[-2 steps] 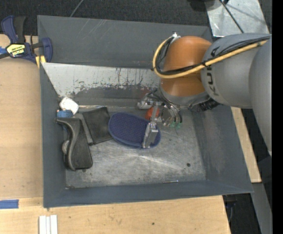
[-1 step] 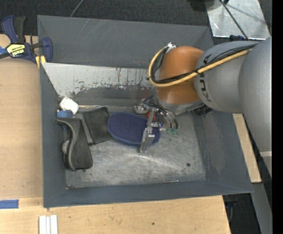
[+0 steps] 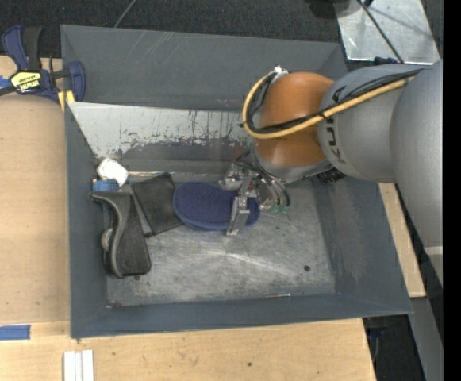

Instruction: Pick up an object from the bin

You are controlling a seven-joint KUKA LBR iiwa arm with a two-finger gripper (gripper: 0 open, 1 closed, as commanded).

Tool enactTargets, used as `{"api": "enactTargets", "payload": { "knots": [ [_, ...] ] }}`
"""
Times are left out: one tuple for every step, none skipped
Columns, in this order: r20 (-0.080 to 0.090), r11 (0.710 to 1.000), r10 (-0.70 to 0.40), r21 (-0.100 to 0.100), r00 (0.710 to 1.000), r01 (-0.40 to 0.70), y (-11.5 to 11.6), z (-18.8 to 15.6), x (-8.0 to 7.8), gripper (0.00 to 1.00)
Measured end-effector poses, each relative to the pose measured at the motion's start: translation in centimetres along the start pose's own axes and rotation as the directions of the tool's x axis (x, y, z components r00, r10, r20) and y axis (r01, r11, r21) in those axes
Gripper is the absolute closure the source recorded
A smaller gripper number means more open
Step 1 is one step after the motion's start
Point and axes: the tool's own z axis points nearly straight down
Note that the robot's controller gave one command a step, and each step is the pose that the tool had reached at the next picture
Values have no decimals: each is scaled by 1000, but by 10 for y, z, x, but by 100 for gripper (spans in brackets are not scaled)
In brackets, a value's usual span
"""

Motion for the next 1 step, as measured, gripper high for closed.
{"api": "enactTargets", "payload": {
  "knots": [
    [-14, 1000, 20, 2, 1000, -20, -1, -126, -4, 100]
  ]
}}
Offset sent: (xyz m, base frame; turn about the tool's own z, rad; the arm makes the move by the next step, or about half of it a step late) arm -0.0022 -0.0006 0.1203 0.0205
